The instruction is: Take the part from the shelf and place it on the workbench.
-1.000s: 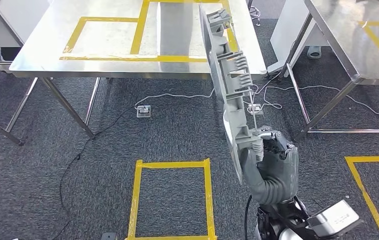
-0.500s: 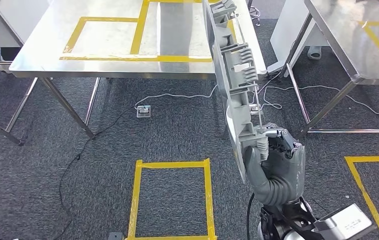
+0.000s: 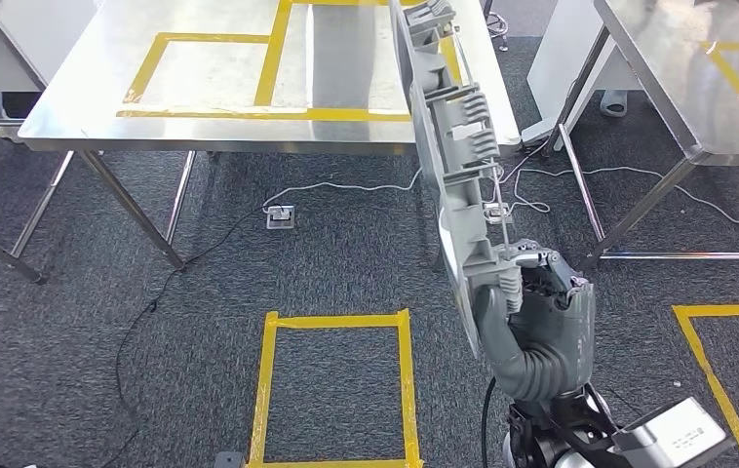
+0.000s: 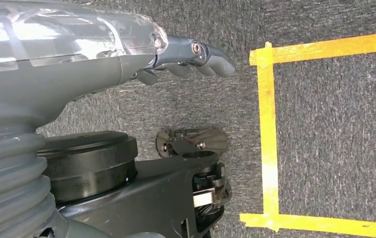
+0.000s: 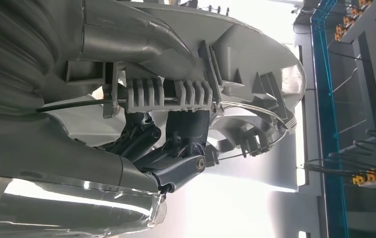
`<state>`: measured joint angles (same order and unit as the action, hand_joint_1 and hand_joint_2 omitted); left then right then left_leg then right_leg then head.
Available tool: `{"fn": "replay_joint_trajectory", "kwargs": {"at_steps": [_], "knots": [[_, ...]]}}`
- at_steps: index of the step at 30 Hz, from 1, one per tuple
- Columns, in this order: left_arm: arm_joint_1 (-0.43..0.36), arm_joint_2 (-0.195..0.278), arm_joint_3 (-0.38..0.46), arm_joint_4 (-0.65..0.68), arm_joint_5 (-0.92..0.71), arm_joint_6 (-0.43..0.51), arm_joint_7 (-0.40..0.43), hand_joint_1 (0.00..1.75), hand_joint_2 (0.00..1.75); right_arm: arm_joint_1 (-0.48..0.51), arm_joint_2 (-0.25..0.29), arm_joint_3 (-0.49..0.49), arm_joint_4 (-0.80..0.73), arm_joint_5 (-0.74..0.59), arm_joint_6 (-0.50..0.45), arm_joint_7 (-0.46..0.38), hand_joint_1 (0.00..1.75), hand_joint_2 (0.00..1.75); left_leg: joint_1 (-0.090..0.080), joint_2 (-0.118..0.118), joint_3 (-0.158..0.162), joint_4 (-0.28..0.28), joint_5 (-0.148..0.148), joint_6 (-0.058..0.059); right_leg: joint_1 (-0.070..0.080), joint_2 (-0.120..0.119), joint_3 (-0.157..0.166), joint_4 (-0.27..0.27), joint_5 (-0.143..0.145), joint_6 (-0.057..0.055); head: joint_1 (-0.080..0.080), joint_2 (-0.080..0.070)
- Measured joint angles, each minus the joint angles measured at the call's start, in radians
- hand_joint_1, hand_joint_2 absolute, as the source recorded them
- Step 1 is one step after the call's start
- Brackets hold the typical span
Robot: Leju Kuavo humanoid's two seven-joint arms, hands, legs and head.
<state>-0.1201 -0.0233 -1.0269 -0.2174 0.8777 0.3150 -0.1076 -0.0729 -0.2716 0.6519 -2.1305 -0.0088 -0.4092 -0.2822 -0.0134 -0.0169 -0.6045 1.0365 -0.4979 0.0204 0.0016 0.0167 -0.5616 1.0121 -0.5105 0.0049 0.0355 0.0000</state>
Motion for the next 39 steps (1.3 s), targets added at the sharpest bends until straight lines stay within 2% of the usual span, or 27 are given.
{"fn": "replay_joint_trajectory", "kwargs": {"at_steps": [9,12,14,15,16,18,19,20,21,23,24,25,28,30,31,33,34,35,36,38,39], "knots": [[0.0,0.001,0.0,0.0,-0.001,0.001,0.008,0.0,1.75,-0.001,0.0,0.0,0.0,-0.002,0.002,0.0,1.75,1.75,0.0,0.0,0.0,0.0,0.0,0.0,0.0,0.0,0.0,0.0,0.0,0.0,0.0,0.0],[0.0,0.002,0.0,0.0,-0.001,0.002,0.009,0.0,1.75,-0.001,0.0,0.0,0.0,-0.003,0.0,0.0,1.75,1.75,-0.003,0.0,0.003,-0.003,-0.001,0.01,-0.002,0.0,0.004,-0.009,0.003,0.009,-0.002,0.0],[0.0,0.003,0.0,0.0,0.0,0.002,0.009,0.0,1.75,-0.001,0.0,0.0,-0.001,-0.003,-0.001,0.0,1.75,1.75,0.003,0.001,0.019,-0.023,0.005,0.018,-0.002,-0.002,0.005,-0.001,-0.005,0.018,-0.004,0.0],[-0.001,0.003,0.0,0.0,0.0,0.002,0.009,0.0,1.75,-0.001,0.0,-0.001,-0.002,-0.003,-0.002,0.0,1.75,1.75,0.007,0.002,0.028,-0.033,0.008,0.02,-0.001,-0.004,-0.005,0.024,-0.02,0.021,-0.002,0.0],[0.0,0.003,0.0,0.0,0.0,0.002,0.009,0.0,1.75,0.0,0.0,-0.001,-0.002,-0.003,-0.003,0.0,1.75,1.75,0.01,0.004,0.036,-0.039,0.009,0.021,-0.003,-0.006,-0.027,0.073,-0.044,0.025,0.002,0.0],[0.0,0.002,0.0,0.0,0.0,0.002,0.01,0.0,1.75,0.001,0.0,-0.001,-0.002,-0.002,-0.004,0.0,1.75,1.75,0.011,0.008,0.045,-0.04,0.005,0.02,-0.009,-0.007,-0.095,0.201,-0.095,0.033,0.008,0.0],[0.001,0.002,0.0,0.0,0.0,0.002,0.012,0.0,1.75,0.002,0.0,0.0,-0.002,-0.002,-0.004,0.0,1.75,1.75,0.012,0.009,0.049,-0.04,0.001,0.018,-0.013,-0.008,-0.121,0.244,-0.102,0.037,0.009,0.0],[0.002,0.002,0.0,0.0,0.0,0.002,0.013,0.0,1.75,0.004,0.0,0.0,-0.002,-0.002,-0.005,0.0,1.75,1.75,0.013,0.009,0.054,-0.04,-0.003,0.015,-0.017,-0.009,-0.131,0.253,-0.089,0.041,0.009,0.0],[0.002,0.002,0.0,0.0,0.0,0.002,0.014,0.0,1.75,0.005,0.0,0.0,-0.002,-0.002,-0.006,0.0,1.75,1.75,0.015,0.009,0.061,-0.039,-0.008,0.01,-0.021,-0.01,-0.123,0.223,-0.056,0.043,0.009,0.0],[0.002,0.0,0.0,0.0,0.0,0.002,0.016,0.0,1.75,0.007,0.0,-0.001,-0.002,-0.001,-0.007,0.0,1.75,1.75,0.017,0.006,0.074,-0.037,-0.021,-0.003,-0.027,-0.009,-0.071,0.1,0.021,0.047,0.01,0.0],[0.002,0.0,0.0,0.0,0.0,0.002,0.016,0.0,1.75,0.007,-0.001,-0.001,-0.002,-0.001,-0.007,-0.001,1.75,1.75,0.017,0.004,0.077,-0.035,-0.027,-0.01,-0.028,-0.007,-0.047,0.045,0.041,0.044,0.01,0.0],[0.001,0.0,0.0,0.0,0.0,0.002,0.017,0.0,1.75,0.008,-0.001,-0.001,-0.002,0.0,-0.007,-0.001,1.75,1.75,0.016,0.002,0.077,-0.033,-0.031,-0.017,-0.028,-0.006,-0.032,0.012,0.048,0.04,0.009,0.0],[0.0,0.001,0.0,0.0,-0.001,0.002,0.017,0.0,1.75,0.013,-0.001,-0.001,-0.004,0.0,-0.009,-0.001,1.75,1.75,0.018,-0.001,0.078,-0.033,-0.038,-0.034,-0.024,-0.009,-0.024,-0.001,0.037,0.016,0.001,0.0],[0.0,0.001,0.0,0.0,-0.001,0.002,0.017,0.0,1.75,0.014,-0.001,-0.002,-0.005,0.0,-0.01,-0.001,1.75,1.75,0.021,0.007,0.063,0.004,-0.063,-0.044,-0.025,-0.014,-0.016,-0.006,0.033,0.002,-0.007,0.0],[-0.001,0.001,0.0,0.0,-0.001,0.002,0.017,0.0,1.75,0.015,-0.001,-0.002,-0.006,0.0,-0.01,-0.001,1.75,1.75,0.022,0.012,0.039,0.051,-0.086,-0.047,-0.026,-0.018,-0.012,-0.009,0.031,-0.003,-0.012,0.0],[0.0,0.001,0.0,0.0,-0.001,0.002,0.016,0.0,1.75,0.015,0.0,-0.002,-0.007,0.0,-0.01,-0.002,1.75,1.75,0.023,0.017,-0.041,0.186,-0.132,-0.051,-0.023,-0.022,-0.006,-0.009,0.024,-0.011,-0.027,0.0],[0.001,0.002,0.0,0.0,-0.001,0.002,0.016,0.0,1.75,0.016,0.0,-0.002,-0.007,0.0,-0.01,-0.002,1.75,1.75,0.023,0.017,-0.077,0.236,-0.139,-0.051,-0.022,-0.023,-0.003,-0.009,0.02,-0.012,-0.033,0.0],[0.002,0.002,0.0,0.0,-0.001,0.002,0.016,0.0,1.75,0.017,0.0,-0.002,-0.007,0.0,-0.01,-0.002,1.75,1.75,0.023,0.017,-0.099,0.254,-0.126,-0.051,-0.021,-0.024,0.002,-0.008,0.015,-0.013,-0.037,0.0],[0.003,0.002,0.0,0.0,-0.001,0.002,0.016,0.0,1.75,0.018,0.0,-0.002,-0.007,0.0,-0.01,-0.002,1.75,1.75,0.023,0.017,-0.102,0.234,-0.092,-0.049,-0.02,-0.024,0.009,-0.008,0.009,-0.012,-0.04,0.0],[0.004,0.002,0.0,0.0,-0.001,0.002,0.016,0.0,1.75,0.019,0.0,-0.002,-0.007,0.0,-0.01,-0.002,1.75,1.75,0.021,0.023,-0.063,0.121,-0.002,-0.042,-0.02,-0.024,0.028,-0.008,-0.005,-0.006,-0.044,0.0],[0.004,0.002,0.0,0.0,-0.001,0.002,0.016,0.0,1.75,0.018,0.0,-0.002,-0.007,0.0,-0.01,-0.002,1.75,1.75,0.019,0.027,-0.041,0.069,0.026,-0.038,-0.018,-0.023,0.036,-0.007,-0.012,-0.001,-0.046,0.0]]}}
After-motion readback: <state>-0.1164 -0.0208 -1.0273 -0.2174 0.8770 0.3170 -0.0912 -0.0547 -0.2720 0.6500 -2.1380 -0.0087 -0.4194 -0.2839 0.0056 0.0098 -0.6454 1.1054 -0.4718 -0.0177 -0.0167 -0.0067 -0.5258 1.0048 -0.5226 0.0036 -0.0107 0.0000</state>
